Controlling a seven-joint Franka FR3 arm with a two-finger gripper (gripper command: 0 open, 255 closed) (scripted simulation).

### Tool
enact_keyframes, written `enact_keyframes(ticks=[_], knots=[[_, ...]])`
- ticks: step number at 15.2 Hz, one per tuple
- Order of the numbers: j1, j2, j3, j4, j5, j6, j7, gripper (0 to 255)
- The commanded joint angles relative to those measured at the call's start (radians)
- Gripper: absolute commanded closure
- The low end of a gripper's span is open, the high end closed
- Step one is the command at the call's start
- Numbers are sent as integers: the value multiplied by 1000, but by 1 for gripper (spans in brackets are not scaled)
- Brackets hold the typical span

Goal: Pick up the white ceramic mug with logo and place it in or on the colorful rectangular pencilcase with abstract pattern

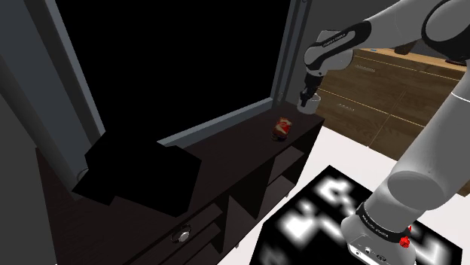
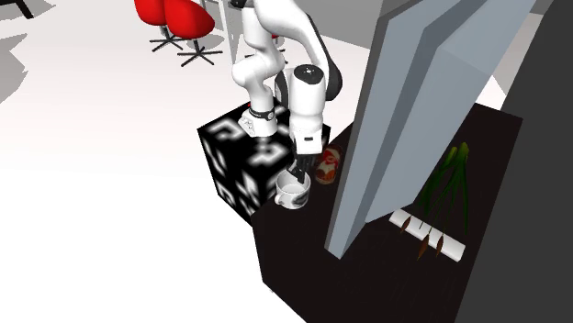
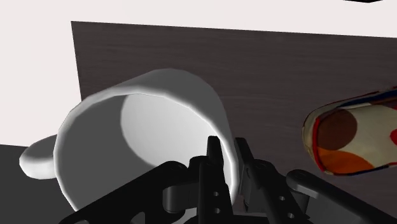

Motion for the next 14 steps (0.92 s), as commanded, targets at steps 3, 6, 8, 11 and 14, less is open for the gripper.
enact_keyframes(ticks=[3,6,8,11,14], knots=[[2,-25,0,28,-13,-52,9,255],[3,-43,1,52,-21,-91,14,255],[4,-53,2,68,-25,-117,17,255],[4,-66,3,95,-31,-157,20,255],[26,-118,28,57,-56,-168,78,255]])
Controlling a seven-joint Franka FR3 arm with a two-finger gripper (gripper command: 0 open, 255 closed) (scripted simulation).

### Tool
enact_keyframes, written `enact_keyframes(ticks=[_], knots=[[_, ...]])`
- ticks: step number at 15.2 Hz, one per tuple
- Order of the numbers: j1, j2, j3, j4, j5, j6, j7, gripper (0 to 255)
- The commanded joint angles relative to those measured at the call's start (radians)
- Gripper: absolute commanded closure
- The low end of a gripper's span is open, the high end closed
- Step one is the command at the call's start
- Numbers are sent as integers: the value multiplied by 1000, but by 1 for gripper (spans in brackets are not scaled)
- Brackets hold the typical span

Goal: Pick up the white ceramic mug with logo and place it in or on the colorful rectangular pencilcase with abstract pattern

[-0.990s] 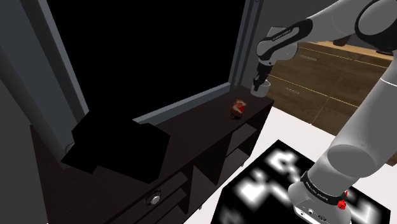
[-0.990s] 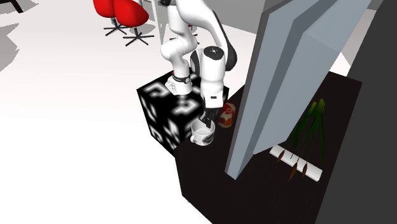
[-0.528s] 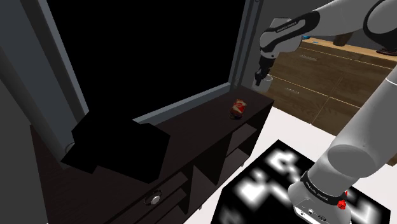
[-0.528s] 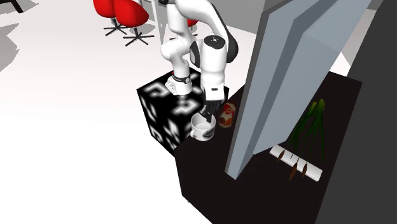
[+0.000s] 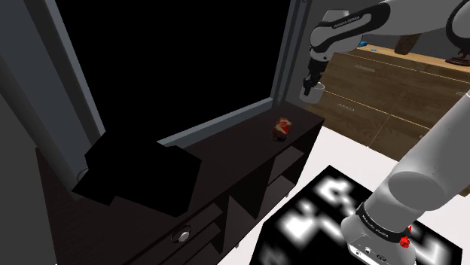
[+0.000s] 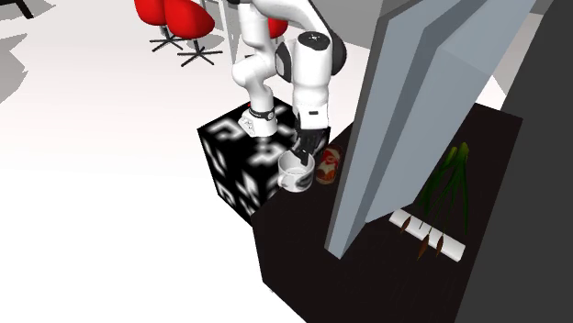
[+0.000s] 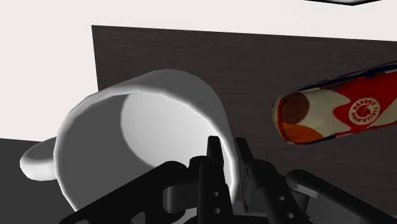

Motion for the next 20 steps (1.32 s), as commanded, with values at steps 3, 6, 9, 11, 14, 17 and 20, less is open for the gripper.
enact_keyframes(ticks=[3,6,9,11,14,17,20], knots=[[38,-79,53,-73,-34,-6,109,255],[65,-134,99,-124,-51,-12,191,255],[92,-180,148,-165,-58,-21,270,255],[110,-205,181,-186,-58,-28,322,255],[139,-235,232,-210,-53,-40,398,255],[139,-229,233,-232,-53,-12,402,255],[139,-216,231,-261,-54,30,403,255]])
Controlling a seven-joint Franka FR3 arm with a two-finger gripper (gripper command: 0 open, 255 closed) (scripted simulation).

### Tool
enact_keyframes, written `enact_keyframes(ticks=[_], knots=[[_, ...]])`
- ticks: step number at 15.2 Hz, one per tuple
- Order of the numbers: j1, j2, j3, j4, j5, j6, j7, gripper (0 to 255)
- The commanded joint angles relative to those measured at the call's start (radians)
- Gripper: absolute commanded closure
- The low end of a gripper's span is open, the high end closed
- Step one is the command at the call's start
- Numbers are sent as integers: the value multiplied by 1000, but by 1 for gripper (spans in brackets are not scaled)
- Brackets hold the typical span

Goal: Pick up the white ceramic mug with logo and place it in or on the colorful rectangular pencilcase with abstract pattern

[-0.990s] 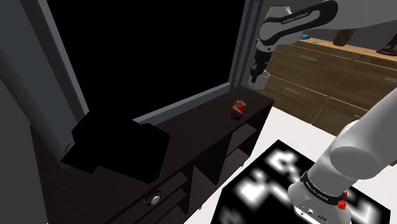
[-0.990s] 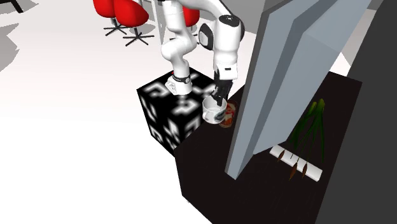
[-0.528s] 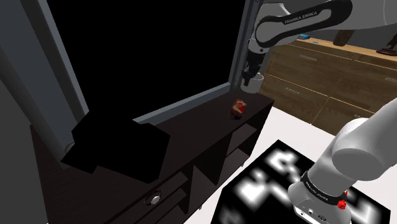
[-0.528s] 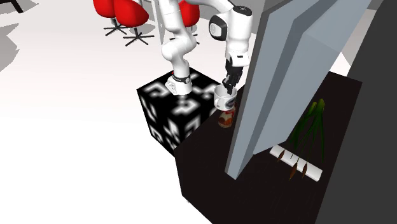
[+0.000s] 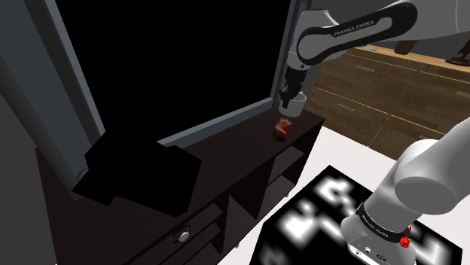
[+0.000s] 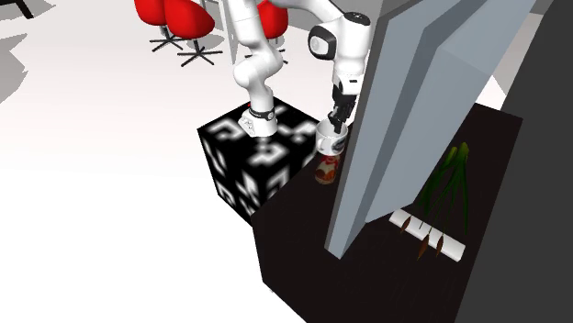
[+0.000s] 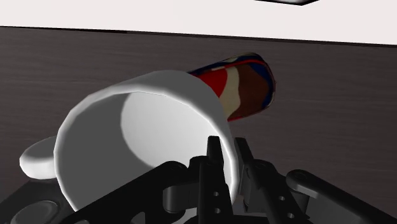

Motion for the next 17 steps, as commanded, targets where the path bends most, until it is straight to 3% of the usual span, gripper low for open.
enact_keyframes(ticks=[1,11,17], knots=[[0,14,-2,-15,0,30,-1,255],[-1,76,-9,-97,0,174,2,255],[-1,76,-9,-97,0,174,2,255]])
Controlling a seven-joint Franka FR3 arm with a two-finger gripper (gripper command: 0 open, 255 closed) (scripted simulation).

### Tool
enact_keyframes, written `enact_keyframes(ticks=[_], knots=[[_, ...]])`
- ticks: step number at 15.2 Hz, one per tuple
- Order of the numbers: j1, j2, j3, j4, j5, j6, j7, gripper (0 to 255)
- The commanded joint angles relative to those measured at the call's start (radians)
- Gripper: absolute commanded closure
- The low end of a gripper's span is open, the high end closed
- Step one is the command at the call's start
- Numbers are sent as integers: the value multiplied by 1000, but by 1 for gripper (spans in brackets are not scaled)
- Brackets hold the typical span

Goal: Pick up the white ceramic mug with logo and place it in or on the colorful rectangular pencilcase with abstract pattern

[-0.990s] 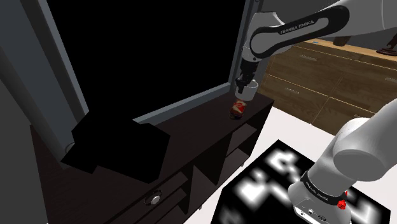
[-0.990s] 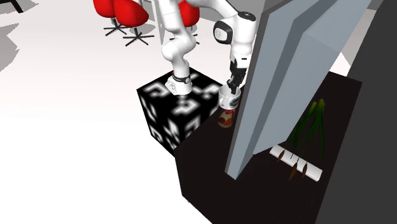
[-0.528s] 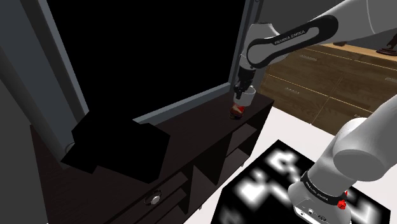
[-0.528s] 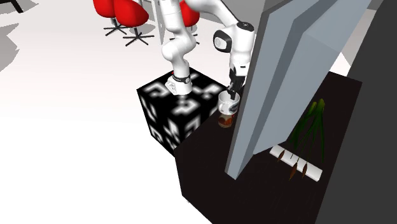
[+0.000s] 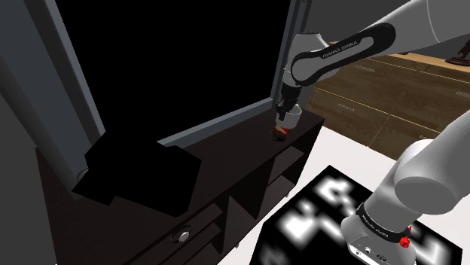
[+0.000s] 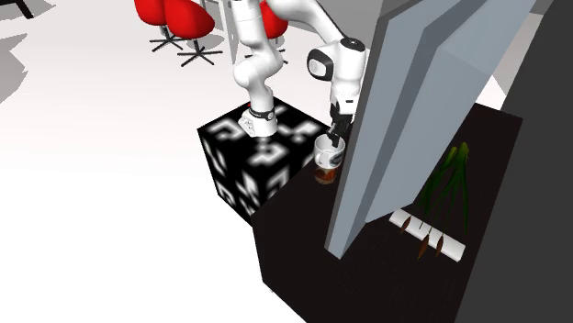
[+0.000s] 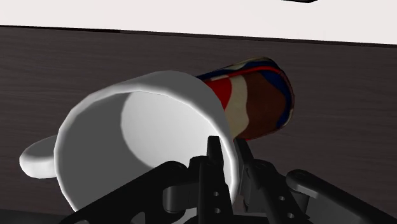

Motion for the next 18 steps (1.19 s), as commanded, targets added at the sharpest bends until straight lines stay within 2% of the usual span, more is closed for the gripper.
enact_keyframes(ticks=[1,2,7,11,18], knots=[[0,0,0,0,0,0,0,255],[0,0,0,0,0,0,0,0],[0,0,0,0,0,0,0,0],[2,-68,10,68,-1,-136,4,0],[2,-68,10,68,-1,-136,4,0]])
